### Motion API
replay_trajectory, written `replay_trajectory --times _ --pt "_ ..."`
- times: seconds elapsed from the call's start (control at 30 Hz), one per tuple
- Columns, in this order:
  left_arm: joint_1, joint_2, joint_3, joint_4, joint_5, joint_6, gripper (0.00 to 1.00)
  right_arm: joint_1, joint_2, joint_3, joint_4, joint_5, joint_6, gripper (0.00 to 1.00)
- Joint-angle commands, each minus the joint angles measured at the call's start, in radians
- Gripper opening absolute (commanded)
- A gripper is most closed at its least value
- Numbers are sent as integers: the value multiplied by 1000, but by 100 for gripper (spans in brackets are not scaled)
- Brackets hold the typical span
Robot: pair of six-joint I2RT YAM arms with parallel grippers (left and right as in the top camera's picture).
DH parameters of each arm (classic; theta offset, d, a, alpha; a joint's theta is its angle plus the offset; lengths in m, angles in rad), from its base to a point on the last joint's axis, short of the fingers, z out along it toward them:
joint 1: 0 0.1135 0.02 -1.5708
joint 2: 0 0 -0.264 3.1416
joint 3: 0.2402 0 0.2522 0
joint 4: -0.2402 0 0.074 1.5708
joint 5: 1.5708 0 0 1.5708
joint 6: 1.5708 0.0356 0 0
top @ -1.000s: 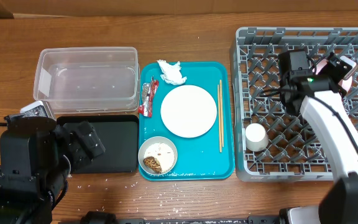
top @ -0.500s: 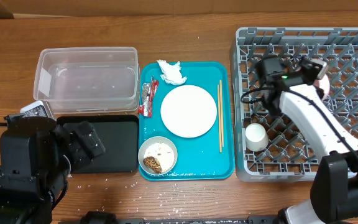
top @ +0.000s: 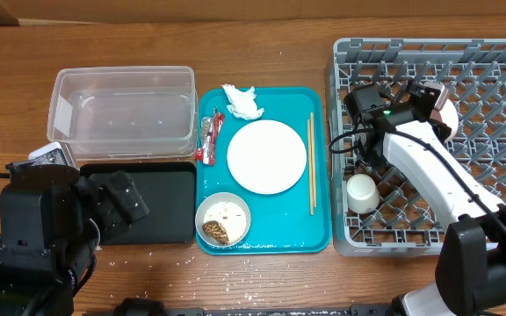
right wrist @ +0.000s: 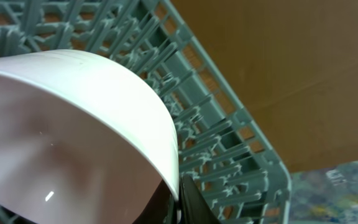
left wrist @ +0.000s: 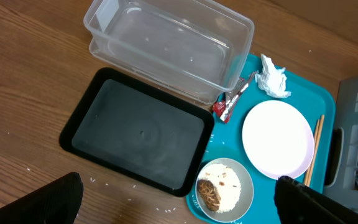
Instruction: Sort waste into correct bins and load items into the dishwasher
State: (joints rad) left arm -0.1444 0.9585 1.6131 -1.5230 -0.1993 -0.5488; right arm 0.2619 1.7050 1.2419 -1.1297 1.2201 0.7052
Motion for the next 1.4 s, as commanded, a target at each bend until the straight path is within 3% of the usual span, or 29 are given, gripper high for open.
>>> replay_trajectory --times 0.0,0.3,0.93,1.03,1.23,1.37 --pt "-6 2 12 2 -17 -13 100 -55 8 15 14 99 5 4" --pt "-6 2 12 2 -17 -13 100 -262 8 15 70 -60 1 4" --pt "-6 2 12 2 -17 -13 100 -145 8 -13 16 -122 2 4" --pt "-6 2 12 2 -17 -13 100 -108 8 -2 -4 -118 2 33" --pt "-6 2 12 2 -17 -13 100 3 -5 40 -69 -103 15 41" --pt "-6 2 12 2 -17 -13 100 103 -31 95 -168 -135 114 46"
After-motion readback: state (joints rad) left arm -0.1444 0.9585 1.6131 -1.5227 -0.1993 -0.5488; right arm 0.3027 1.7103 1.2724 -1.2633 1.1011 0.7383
